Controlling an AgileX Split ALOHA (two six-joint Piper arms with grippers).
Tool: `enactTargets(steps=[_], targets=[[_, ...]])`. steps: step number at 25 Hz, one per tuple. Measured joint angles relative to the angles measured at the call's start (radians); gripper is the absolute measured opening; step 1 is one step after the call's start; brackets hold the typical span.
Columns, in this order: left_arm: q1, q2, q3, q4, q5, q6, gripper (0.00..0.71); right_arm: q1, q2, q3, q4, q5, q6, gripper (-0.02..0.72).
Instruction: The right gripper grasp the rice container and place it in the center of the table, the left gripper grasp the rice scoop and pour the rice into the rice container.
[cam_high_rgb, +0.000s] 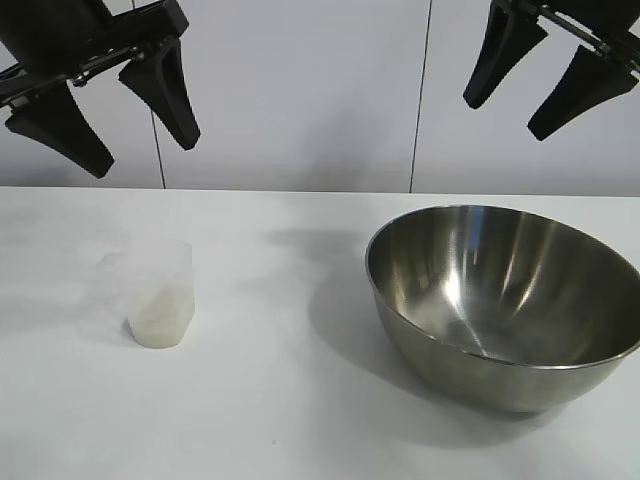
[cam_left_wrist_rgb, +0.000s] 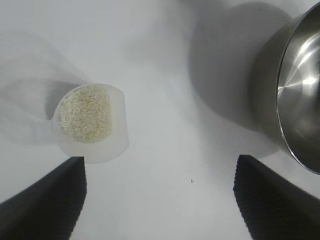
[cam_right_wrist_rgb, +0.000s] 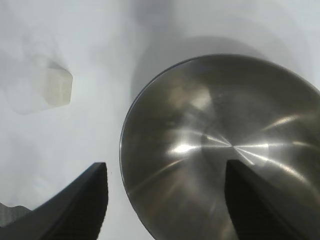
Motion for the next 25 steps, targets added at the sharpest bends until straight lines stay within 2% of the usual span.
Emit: enactTargets(steps=[7, 9, 11, 15, 17, 20, 25], targets=[[0.0, 0.0, 0.0, 0.0, 0.0, 0.0, 0.586, 0.0, 0.0, 0.0, -0.01, -0.006, -0.017, 0.463], [0.0, 0.0, 0.0, 0.0, 0.0, 0.0, 0.586, 0.0, 0.0, 0.0, -0.054, 0.009, -0.04, 0.463], [0.0, 0.0, 0.0, 0.0, 0.0, 0.0, 0.586, 0.0, 0.0, 0.0, -0.129, 0.027, -0.042, 0.463], [0.0, 0.0, 0.0, 0.0, 0.0, 0.0, 0.586, -0.001, 0.0, 0.0, -0.293, 0.031, 0.027, 0.463], [0.0, 0.0, 0.0, 0.0, 0.0, 0.0, 0.586, -0.001, 0.0, 0.0, -0.347, 0.032, 0.049, 0.463], [0.0, 0.0, 0.0, 0.0, 0.0, 0.0, 0.586, -0.001, 0.0, 0.002, -0.387, 0.035, 0.055, 0.463], [0.0, 0.0, 0.0, 0.0, 0.0, 0.0, 0.586, -0.001, 0.0, 0.099, -0.394, 0.011, 0.035, 0.463]])
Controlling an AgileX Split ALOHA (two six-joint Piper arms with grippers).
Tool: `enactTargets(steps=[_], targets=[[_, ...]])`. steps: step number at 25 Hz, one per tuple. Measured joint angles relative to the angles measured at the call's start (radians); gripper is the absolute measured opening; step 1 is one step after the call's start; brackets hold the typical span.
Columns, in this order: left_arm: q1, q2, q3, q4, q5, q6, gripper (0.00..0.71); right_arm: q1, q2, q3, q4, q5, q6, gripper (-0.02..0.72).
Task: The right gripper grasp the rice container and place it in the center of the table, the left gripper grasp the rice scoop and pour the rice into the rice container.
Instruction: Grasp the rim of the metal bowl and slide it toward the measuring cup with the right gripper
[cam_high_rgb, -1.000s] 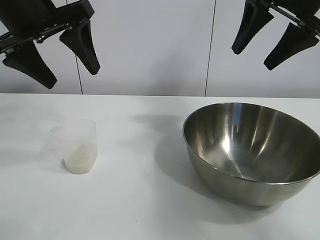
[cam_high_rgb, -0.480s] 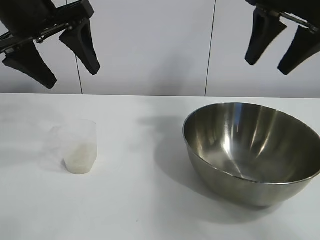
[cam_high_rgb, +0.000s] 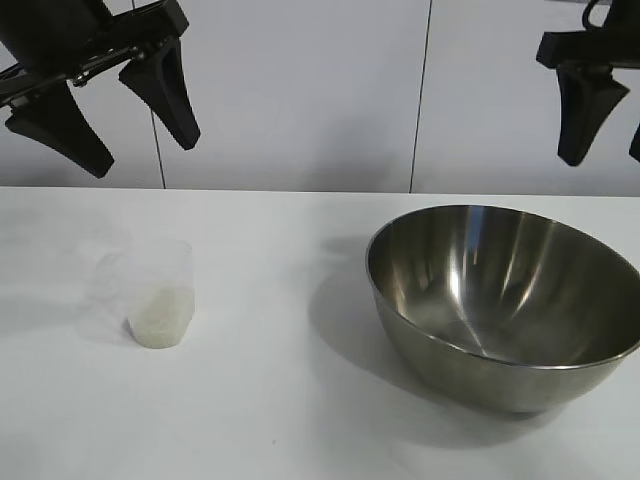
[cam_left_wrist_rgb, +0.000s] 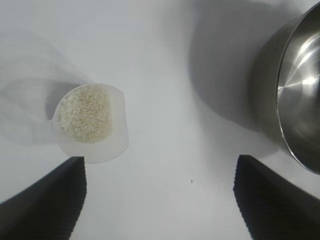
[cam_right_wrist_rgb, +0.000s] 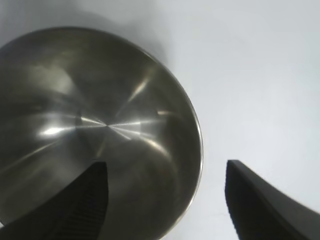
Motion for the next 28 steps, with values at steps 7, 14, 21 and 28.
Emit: enactTargets(steps=[7, 14, 21, 28], targets=[[0.0, 0.0, 0.0, 0.0, 0.0, 0.0, 0.586, -0.066, 0.0, 0.198, 0.0, -0.137, -0.013, 0.463], [0.0, 0.0, 0.0, 0.0, 0.0, 0.0, 0.586, -0.163, 0.001, 0.33, 0.156, -0.354, -0.077, 0.463], [0.0, 0.0, 0.0, 0.0, 0.0, 0.0, 0.586, -0.163, 0.112, 0.348, 0.276, -0.431, -0.14, 0.462], [0.0, 0.0, 0.0, 0.0, 0.0, 0.0, 0.586, -0.163, 0.144, 0.348, 0.313, -0.443, -0.157, 0.046]])
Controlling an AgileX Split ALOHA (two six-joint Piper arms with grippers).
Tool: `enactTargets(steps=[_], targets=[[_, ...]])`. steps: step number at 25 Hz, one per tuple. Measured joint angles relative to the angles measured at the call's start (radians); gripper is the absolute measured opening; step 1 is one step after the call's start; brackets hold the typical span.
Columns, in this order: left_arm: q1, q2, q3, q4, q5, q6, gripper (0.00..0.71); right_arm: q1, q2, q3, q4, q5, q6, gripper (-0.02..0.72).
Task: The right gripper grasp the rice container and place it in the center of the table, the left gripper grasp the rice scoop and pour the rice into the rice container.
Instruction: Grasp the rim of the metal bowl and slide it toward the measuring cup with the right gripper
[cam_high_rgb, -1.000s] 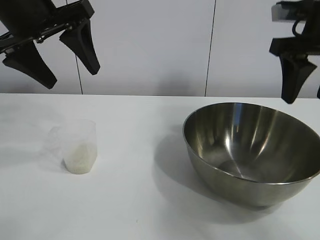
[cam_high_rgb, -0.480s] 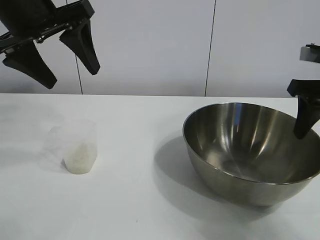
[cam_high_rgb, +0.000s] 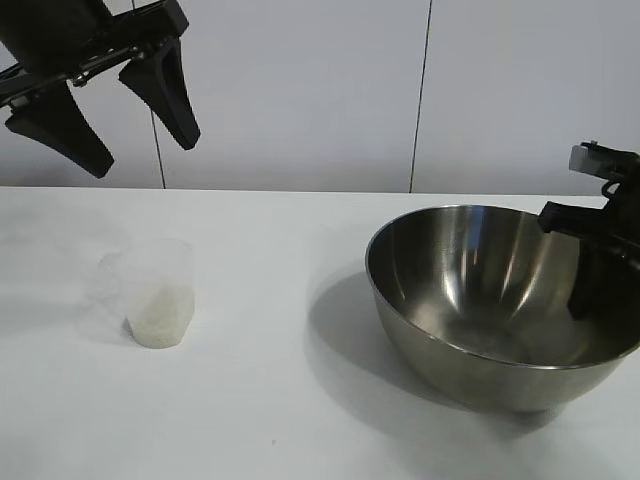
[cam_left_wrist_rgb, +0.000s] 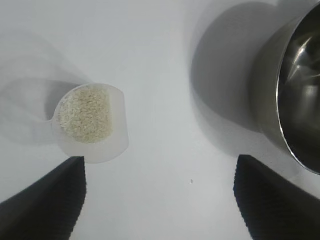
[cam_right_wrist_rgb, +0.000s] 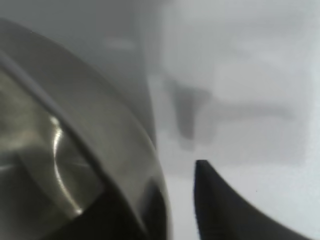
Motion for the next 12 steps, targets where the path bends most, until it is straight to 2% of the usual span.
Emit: enactTargets(steps=[2, 8, 12], targets=[[0.0, 0.0, 0.0, 0.0, 0.0, 0.0, 0.586, 0.0, 0.0, 0.0, 0.014, 0.009, -0.016, 0.022], [0.0, 0.0, 0.0, 0.0, 0.0, 0.0, 0.586, 0.0, 0.001, 0.0, 0.13, 0.033, -0.114, 0.016], [0.0, 0.0, 0.0, 0.0, 0.0, -0.001, 0.586, 0.0, -0.006, 0.0, 0.196, 0.051, -0.157, 0.015]])
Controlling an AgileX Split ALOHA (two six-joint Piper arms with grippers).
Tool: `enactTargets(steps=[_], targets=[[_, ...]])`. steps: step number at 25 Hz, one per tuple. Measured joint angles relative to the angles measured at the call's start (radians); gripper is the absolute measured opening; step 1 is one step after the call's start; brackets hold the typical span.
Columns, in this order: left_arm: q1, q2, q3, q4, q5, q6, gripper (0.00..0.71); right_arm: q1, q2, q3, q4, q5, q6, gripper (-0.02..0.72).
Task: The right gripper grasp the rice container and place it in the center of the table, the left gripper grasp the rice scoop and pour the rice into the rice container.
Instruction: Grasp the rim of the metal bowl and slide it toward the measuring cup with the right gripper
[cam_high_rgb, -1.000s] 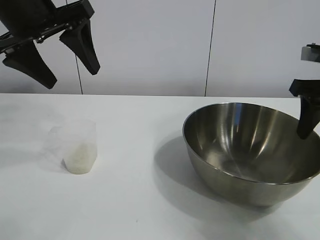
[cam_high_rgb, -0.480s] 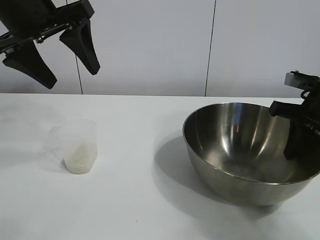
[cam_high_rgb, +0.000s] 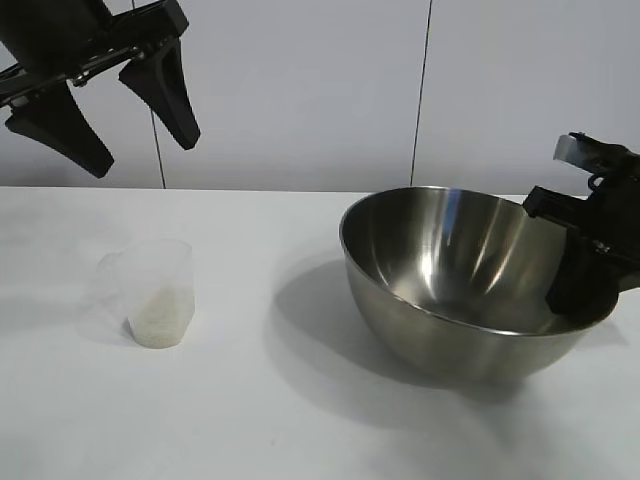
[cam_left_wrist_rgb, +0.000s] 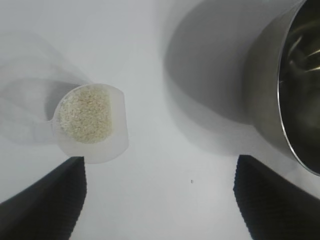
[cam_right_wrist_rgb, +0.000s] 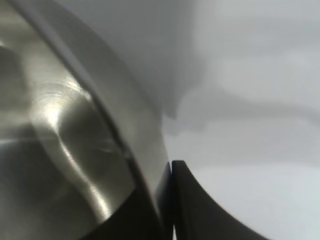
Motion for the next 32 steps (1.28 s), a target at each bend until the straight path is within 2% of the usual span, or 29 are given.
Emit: enactTargets(steps=[7, 14, 18, 21, 26, 28, 32], targets=[[0.0, 0.0, 0.0, 0.0, 0.0, 0.0, 0.586, 0.0, -0.05, 0.0, 0.036, 0.031, -0.017, 0.015], [0.0, 0.0, 0.0, 0.0, 0.0, 0.0, 0.586, 0.0, -0.069, 0.0, 0.125, 0.083, -0.065, 0.013], [0.0, 0.0, 0.0, 0.0, 0.0, 0.0, 0.586, 0.008, -0.075, 0.0, 0.146, 0.082, -0.069, 0.012], [0.0, 0.0, 0.0, 0.0, 0.0, 0.0, 0.586, 0.052, -0.075, 0.001, 0.146, 0.068, -0.066, 0.012], [0.0, 0.0, 0.0, 0.0, 0.0, 0.0, 0.586, 0.19, -0.075, 0.004, 0.146, -0.005, -0.024, 0.012], [0.0, 0.0, 0.0, 0.0, 0.0, 0.0, 0.586, 0.235, -0.075, 0.005, 0.142, -0.049, 0.015, 0.012], [0.0, 0.0, 0.0, 0.0, 0.0, 0.0, 0.586, 0.297, -0.074, 0.005, 0.071, -0.132, 0.129, 0.012]])
